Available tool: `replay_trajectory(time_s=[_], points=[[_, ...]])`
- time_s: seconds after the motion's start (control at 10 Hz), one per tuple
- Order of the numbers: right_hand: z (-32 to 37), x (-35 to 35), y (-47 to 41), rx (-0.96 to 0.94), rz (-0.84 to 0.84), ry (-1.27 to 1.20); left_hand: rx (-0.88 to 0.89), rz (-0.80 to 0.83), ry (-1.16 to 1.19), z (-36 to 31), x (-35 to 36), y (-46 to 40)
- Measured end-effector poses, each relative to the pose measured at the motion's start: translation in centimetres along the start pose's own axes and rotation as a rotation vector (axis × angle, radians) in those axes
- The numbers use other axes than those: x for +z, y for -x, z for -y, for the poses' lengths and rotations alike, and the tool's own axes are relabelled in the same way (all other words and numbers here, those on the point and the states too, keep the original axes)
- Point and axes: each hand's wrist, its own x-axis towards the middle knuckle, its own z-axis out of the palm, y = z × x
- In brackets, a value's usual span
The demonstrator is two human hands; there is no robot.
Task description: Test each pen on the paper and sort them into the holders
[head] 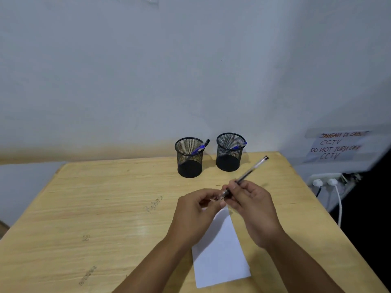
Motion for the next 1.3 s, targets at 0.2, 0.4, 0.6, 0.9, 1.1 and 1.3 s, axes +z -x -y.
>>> replay_trajectory(time_s=[0.2, 0.4, 0.6, 0.9, 1.1, 1.3], points=[[3.8, -1.9, -5.4, -0.165, -0.224, 0.320, -0.052, -0.041, -0.078, -0.5, 2.8, -6.2], [8.0, -4.1, -11.3, -0.268, -0.211, 1.076, -0.138, -0.103, -0.173, -0.5, 5.5, -11.6], [9.3, -3.8, -15.3, -0.346, -0.117, 1.260, -0.163, -0.158, -0.185, 0.4, 7.3, -14.6], [8.4, -2.4, -17.4, -0.381, 0.012, 1.359, -0.081, -0.232, -0.114, 1.6, 7.9, -15.4], [7.7, -3.3, -17.2, -0.370, 0.033, 1.305, -0.076, -0.202, -0.181, 1.4, 7.6, -15.3], [6.1, -5.3, -13.8, -0.454, -0.130, 1.037, -0.089, -0.181, -0.165, 0.6, 6.8, -12.1]])
